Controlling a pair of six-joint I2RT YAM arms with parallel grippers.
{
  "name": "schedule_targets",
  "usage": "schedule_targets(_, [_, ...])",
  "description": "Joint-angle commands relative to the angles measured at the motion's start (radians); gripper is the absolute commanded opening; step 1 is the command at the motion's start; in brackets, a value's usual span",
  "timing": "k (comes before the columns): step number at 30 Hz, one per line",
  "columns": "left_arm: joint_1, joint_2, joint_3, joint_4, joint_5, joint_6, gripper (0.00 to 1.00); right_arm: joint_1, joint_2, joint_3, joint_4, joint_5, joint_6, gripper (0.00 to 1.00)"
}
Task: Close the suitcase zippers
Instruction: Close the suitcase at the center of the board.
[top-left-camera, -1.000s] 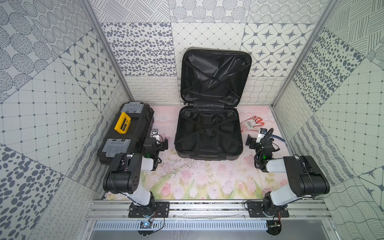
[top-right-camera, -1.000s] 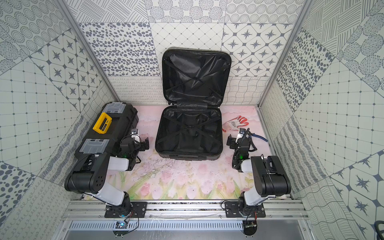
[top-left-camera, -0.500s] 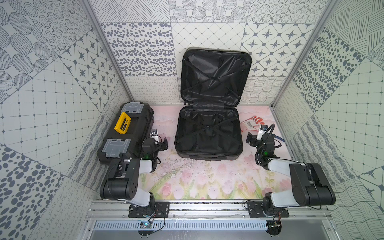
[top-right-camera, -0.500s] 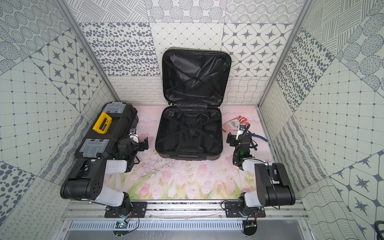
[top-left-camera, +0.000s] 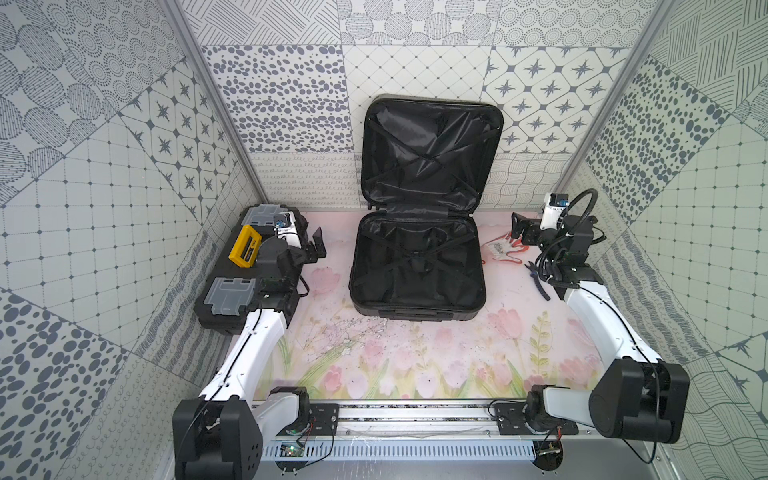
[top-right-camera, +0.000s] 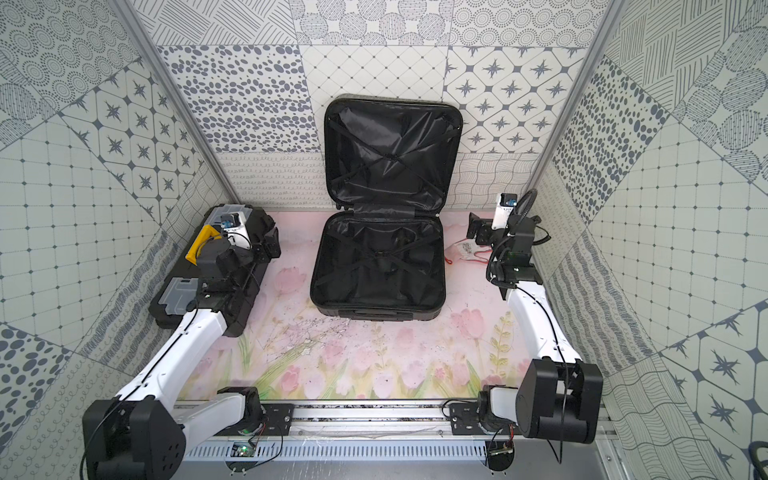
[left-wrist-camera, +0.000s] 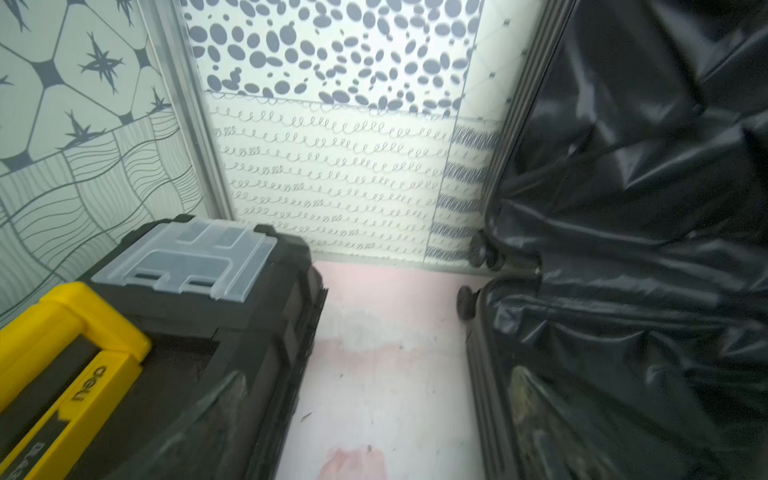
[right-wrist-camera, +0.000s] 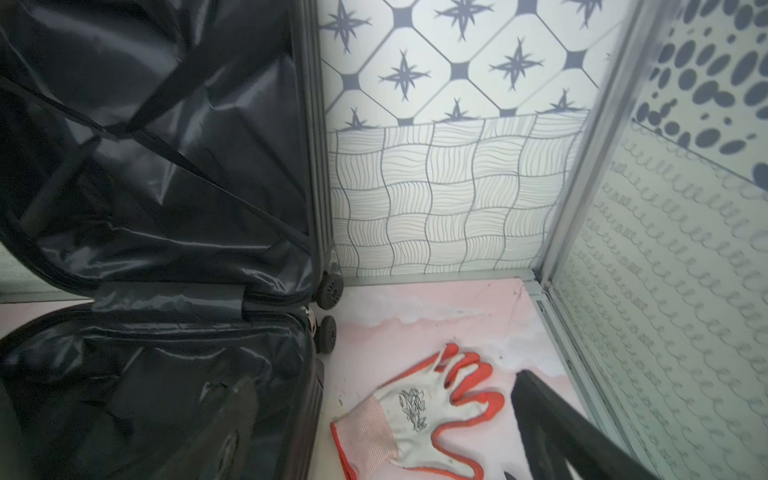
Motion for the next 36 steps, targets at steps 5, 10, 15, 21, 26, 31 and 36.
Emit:
schedule_targets(5, [-0.045,0.128,0.303,-0.491,0.234,-0.349,0.97,-0.003,0.21,0.331,-0.212,-0.101,0.048,0.98])
schedule_targets(10, [-0.098,0.221,0.403,-0.589,0.28,-0.384,0.97,0.014,0.377,0.534,-0.262,-0.136,0.08,0.98])
schedule_targets(15, [-0.175,0.27,0.39,-0.631,0.255,-0.384,0.96,0.044,0.514,0.688,-0.259,-0.143,0.098,0.97])
schedule_targets(21, [-0.232,0.302,0.371,-0.64,0.209,-0.399,0.95,0.075,0.648,0.838,-0.255,-0.142,0.101,0.88])
schedule_targets(26, [-0.262,0.333,0.363,-0.64,0.212,-0.404,0.94,0.087,0.751,0.978,-0.284,-0.112,0.099,0.76])
schedule_targets(31, [-0.277,0.353,0.348,-0.64,0.222,-0.411,0.94,0.098,0.861,1.14,-0.329,-0.103,0.076,0.58])
schedule_targets(36, [-0.29,0.372,0.345,-0.687,0.231,-0.414,0.93,0.106,0.938,1.248,-0.341,-0.096,0.073,0.39])
